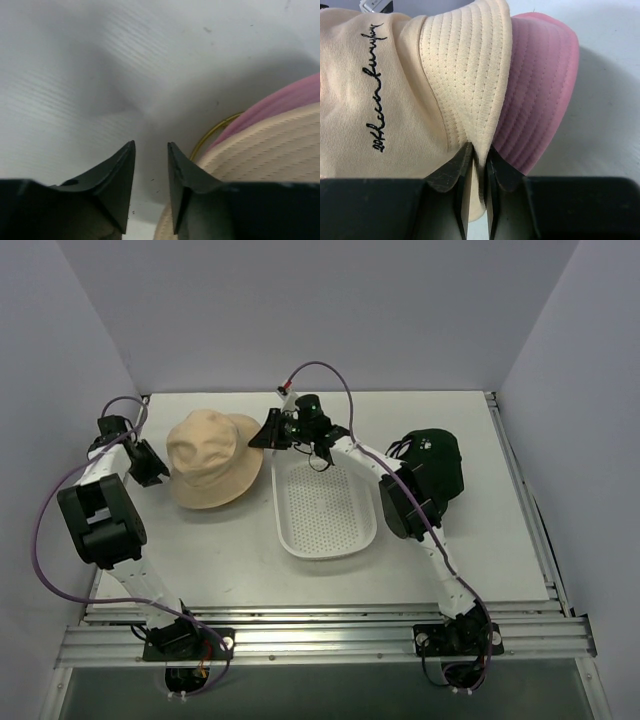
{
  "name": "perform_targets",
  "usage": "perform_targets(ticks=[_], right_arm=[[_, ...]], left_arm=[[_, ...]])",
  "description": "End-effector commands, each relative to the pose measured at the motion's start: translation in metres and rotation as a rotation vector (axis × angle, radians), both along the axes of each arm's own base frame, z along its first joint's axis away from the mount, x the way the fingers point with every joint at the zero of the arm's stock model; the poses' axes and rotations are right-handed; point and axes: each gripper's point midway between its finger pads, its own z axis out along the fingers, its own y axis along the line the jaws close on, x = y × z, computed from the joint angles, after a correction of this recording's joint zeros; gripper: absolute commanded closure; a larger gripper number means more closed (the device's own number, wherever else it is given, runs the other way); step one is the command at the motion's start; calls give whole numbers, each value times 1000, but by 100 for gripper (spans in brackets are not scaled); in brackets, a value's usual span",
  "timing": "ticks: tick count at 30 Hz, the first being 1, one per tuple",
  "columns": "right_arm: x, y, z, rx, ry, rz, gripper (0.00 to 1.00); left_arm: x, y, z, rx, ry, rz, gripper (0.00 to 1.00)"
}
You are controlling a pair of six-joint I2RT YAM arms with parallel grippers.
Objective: Stack the hats
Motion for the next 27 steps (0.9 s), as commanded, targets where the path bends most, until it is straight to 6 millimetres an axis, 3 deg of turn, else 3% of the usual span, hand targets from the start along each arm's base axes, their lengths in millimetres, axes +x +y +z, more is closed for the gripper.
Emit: perform_targets(ticks=[1,2,8,17,23,27], right_arm=[[14,-20,31,-4,-51,-58,89],[14,-21,41,3,-67,-62,88],[13,-26,61,9,-92,-83,82],[16,-41,77,-53,-129,-172,80],[21,-46,93,-124,-200,-277,94],[18,-39,88,-205,-227,-310,94]], left_arm=[[-10,20,22,68,-7,35,57],[-10,21,29,73,-19,40,56],[-5,27,76,77,-93,65,53],[12,10,134,-2,-247,39,51],[19,-14,186,-59,-401,50,52],[18,-26,220,19,-467,31,51]])
